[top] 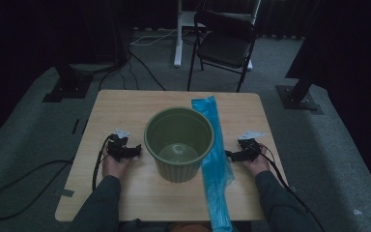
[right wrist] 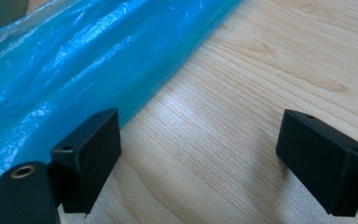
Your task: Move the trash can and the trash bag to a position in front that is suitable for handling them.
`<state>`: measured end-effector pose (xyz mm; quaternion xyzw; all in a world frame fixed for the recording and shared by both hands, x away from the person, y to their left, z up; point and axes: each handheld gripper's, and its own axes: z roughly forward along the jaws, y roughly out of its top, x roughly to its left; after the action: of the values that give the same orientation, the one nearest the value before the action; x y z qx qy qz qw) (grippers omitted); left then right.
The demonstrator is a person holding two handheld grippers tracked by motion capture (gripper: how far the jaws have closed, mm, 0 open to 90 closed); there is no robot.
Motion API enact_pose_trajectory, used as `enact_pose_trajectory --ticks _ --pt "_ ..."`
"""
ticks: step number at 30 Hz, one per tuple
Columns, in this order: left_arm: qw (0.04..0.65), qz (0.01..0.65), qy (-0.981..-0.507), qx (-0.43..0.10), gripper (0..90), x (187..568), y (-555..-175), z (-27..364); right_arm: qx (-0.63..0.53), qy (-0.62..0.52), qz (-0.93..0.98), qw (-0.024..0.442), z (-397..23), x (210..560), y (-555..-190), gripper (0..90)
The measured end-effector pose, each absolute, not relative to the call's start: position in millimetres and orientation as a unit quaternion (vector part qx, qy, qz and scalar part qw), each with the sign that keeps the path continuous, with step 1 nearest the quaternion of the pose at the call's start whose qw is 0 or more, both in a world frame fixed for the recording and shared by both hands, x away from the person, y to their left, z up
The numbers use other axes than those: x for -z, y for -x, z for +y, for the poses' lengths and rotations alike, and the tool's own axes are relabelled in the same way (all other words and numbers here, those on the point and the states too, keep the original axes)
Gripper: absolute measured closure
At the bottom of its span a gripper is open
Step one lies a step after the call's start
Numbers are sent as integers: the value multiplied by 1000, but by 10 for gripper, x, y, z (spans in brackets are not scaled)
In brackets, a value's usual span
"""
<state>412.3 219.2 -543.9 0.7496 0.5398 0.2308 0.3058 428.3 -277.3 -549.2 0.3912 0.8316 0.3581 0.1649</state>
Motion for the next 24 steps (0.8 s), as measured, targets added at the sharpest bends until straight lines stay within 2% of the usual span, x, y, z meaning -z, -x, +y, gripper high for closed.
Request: enact_pose_trajectory --ticks 3,6,7,8,9,11,12,15,24 --pt "308 538 -750 -231 214 5436 -4108 2189 -356 -395 831 165 -2769 5486 -4287 160" --pt "309 534 -754 -227 335 5406 -4078 2181 -349 -399 832 164 -2762 5447 -4288 284" --pt "309 534 -754 -227 385 5406 -4078 2181 -349 -399 832 164 -2762 5447 -4288 284" --pt "306 534 -755 -224 430 5389 -4074 2177 -343 -401 834 161 -2762 5418 -4291 363" --pt "304 534 -757 -222 474 5380 -4072 2175 -340 -403 834 161 -2761 5408 -4288 399" --pt "309 534 -760 -206 537 5355 -4068 2181 -338 -402 835 165 -2764 5389 -4282 427" --pt "327 534 -758 -180 542 5323 -4072 2184 -352 -403 826 175 -2774 5316 -4266 455" --pt "360 513 -762 -161 552 5219 -4043 2143 -386 -400 812 178 -2738 5137 -4208 505" --pt "397 456 -783 -146 547 5045 -3889 1917 -399 -327 846 133 -2194 4953 -4116 563"
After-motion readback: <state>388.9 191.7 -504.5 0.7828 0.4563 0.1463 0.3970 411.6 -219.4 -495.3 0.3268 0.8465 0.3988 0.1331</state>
